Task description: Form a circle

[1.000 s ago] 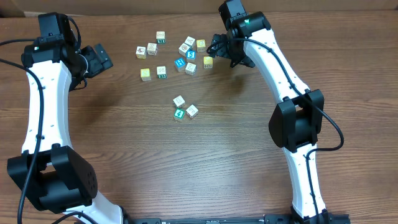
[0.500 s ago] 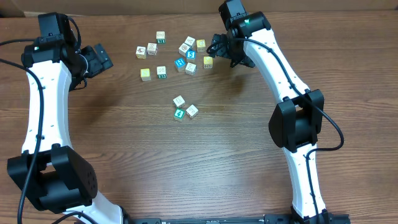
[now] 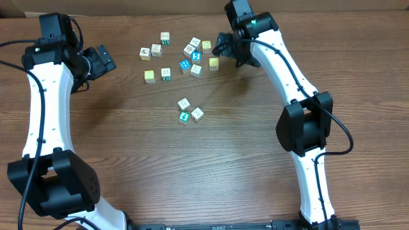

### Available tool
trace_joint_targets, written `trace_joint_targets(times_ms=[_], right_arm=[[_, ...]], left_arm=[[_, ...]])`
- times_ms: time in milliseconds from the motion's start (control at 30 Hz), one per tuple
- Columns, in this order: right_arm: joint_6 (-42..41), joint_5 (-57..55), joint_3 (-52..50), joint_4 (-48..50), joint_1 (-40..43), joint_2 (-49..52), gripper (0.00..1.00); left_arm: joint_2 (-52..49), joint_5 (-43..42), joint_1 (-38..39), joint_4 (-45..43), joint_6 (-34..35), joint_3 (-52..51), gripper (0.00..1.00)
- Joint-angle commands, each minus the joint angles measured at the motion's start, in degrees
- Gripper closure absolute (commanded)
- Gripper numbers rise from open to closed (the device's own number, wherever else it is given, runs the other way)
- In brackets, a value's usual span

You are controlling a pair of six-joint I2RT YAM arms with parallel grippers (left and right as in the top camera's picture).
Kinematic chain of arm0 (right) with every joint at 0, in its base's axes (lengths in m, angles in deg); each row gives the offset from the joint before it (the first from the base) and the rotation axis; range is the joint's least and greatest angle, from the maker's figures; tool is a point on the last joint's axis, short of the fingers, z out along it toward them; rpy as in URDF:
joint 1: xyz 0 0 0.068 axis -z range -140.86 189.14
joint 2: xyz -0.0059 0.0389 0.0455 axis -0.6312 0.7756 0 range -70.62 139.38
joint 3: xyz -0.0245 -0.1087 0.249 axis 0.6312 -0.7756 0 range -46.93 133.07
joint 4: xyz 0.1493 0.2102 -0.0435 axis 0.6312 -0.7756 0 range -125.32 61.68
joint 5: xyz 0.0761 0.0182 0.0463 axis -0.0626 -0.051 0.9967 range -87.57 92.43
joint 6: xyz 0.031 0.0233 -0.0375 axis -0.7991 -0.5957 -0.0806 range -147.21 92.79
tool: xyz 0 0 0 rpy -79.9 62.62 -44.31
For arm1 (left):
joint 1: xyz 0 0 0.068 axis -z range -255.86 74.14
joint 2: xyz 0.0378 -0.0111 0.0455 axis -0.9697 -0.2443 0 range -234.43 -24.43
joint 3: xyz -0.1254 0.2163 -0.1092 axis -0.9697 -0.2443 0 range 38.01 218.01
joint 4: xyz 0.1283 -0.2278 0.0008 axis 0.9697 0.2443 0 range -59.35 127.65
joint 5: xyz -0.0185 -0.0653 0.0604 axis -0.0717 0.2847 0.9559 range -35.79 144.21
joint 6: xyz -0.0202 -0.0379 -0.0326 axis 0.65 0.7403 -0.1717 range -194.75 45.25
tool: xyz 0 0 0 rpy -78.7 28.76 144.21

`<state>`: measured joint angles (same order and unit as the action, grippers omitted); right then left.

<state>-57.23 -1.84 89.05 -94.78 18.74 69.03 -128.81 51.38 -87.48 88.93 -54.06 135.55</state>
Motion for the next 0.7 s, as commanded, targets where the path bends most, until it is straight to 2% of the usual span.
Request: trace_joint_targets(times_ms=[0,33,133,200,233,367,400,433,467,500,567,600,667], right_arm=[[-0.2,1.6,0.2,2.7,-0.1,-2.4,0.0],[0.3,3.2,0.2,3.0,-0.1,-2.4,0.05],[0.6,6.4,0.2,2.6,-0.2,-2.4,0.71],[0.6,7.6,0.2,1.8,-0.7,-2.4,0.94],[0.7,7.6,0.2,1.6,-1.0,-2.4,0.96],[4.6,8.4,0.2,1.4,-3.6,-2.4,0.96],[4.5,8.5,0.4,1.2,-4.2,-2.4,0.93],[3.9,8.5,1.0,0.5,-4.7,-2.4,0.86],[2.9,8.4,1.7,-0.2,-5.2,-2.4,0.67],[2.5,8.4,2.1,-0.4,-5.5,-2.4,0.6],[2.1,8.3,3.4,-0.2,-6.2,-2.4,0.52],[1.7,8.2,3.6,0.3,-6.4,-2.4,0.44],[1.0,8.2,3.5,1.6,-7.0,-2.4,0.44]], left_arm=[[-0.3,-0.2,0.4,0.0,0.3,0.0,0.01],[-0.3,-0.2,0.4,0.0,0.3,0.0,0.0],[-0.3,-0.2,0.4,0.0,0.3,0.0,0.0],[-0.3,-0.2,0.4,0.0,0.3,0.0,0.01],[-0.3,-0.2,0.4,0.0,0.3,0.0,0.01],[-0.3,-0.2,0.4,0.0,0.3,0.0,0.01],[-0.3,-0.2,0.4,0.0,0.3,0.0,0.01],[-0.3,-0.2,0.4,0.0,0.3,0.0,0.01],[-0.3,-0.2,0.4,0.0,0.3,0.0,0.0],[-0.3,-0.2,0.4,0.0,0.3,0.0,0.0],[-0.3,-0.2,0.4,0.0,0.3,0.0,0.01],[-0.3,-0.2,0.4,0.0,0.3,0.0,0.01],[-0.3,-0.2,0.4,0.0,0.3,0.0,0.0]])
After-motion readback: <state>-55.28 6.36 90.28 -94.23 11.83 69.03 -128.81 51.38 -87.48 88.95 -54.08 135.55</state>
